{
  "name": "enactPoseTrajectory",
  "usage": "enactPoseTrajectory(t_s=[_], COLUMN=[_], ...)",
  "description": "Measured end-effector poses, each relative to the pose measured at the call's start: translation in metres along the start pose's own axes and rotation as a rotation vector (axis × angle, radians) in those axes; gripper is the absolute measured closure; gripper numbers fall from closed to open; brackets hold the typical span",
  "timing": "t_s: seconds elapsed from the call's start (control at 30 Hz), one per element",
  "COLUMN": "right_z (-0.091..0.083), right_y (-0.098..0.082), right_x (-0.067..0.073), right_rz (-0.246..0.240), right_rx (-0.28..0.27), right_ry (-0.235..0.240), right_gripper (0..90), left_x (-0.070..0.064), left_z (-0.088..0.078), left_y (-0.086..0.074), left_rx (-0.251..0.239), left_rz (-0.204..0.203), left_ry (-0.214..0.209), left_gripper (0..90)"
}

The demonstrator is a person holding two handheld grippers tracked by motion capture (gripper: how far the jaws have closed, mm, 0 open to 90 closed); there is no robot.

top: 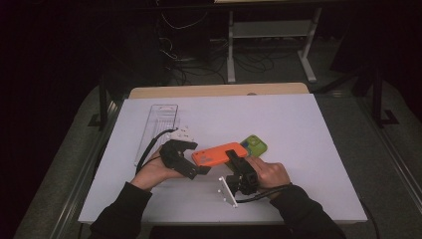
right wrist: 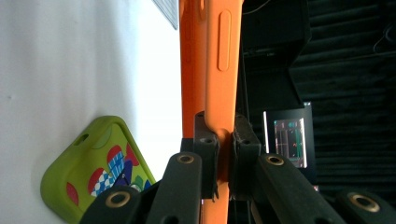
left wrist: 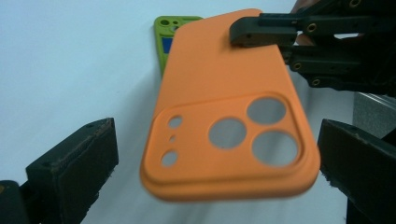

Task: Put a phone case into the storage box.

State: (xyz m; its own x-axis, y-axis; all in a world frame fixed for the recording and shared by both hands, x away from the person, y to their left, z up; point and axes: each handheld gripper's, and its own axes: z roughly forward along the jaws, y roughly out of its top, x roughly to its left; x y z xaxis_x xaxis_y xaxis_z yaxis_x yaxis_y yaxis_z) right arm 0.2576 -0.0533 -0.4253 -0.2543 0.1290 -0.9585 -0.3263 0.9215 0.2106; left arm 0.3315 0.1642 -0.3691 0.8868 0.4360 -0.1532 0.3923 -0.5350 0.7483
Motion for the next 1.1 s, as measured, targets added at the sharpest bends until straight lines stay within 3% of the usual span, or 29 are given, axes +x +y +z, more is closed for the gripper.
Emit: enactPoseTrajectory(t_s=[0.03, 0.3, 0.37, 0.57, 0.73, 0.97, 1.07, 1.1], right_z=[0.0, 0.003, 0.004, 0.006, 0.006, 0.01, 0.012, 0.013], right_y=[-0.001, -0.008, -0.01, -0.017, -0.02, -0.028, -0.032, -0.035], right_x=[-0.002, -0.009, -0.011, -0.019, -0.024, -0.032, -0.034, -0.036], right_rz=[-0.001, 0.14, 0.182, 0.295, 0.485, 0.607, 0.702, 0.701], right_rx=[0.005, 0.035, 0.027, 0.038, 0.047, 0.057, 0.06, 0.063], right_ry=[0.014, 0.105, 0.096, 0.143, 0.199, 0.257, 0.297, 0.309], right_gripper=[82.3, 82.2, 82.2, 82.1, 82.1, 82.1, 82.1, 82.1], left_x=[0.001, 0.005, 0.006, 0.006, 0.006, 0.005, 0.005, 0.005], left_z=[-0.001, -0.004, -0.005, -0.004, -0.004, -0.003, -0.003, -0.003], left_y=[0.0, -0.001, -0.001, -0.002, -0.002, -0.002, -0.002, -0.001], left_rx=[0.0, -0.014, -0.017, -0.022, -0.027, -0.002, 0.006, 0.008], left_rz=[0.002, -0.004, 0.007, -0.012, -0.014, 0.002, 0.021, 0.023], left_ry=[0.004, 0.021, 0.023, 0.029, 0.034, 0.04, 0.051, 0.052], left_gripper=[0.0, 0.0, 0.0, 0.0, 0.0, 0.0, 0.0, 0.0])
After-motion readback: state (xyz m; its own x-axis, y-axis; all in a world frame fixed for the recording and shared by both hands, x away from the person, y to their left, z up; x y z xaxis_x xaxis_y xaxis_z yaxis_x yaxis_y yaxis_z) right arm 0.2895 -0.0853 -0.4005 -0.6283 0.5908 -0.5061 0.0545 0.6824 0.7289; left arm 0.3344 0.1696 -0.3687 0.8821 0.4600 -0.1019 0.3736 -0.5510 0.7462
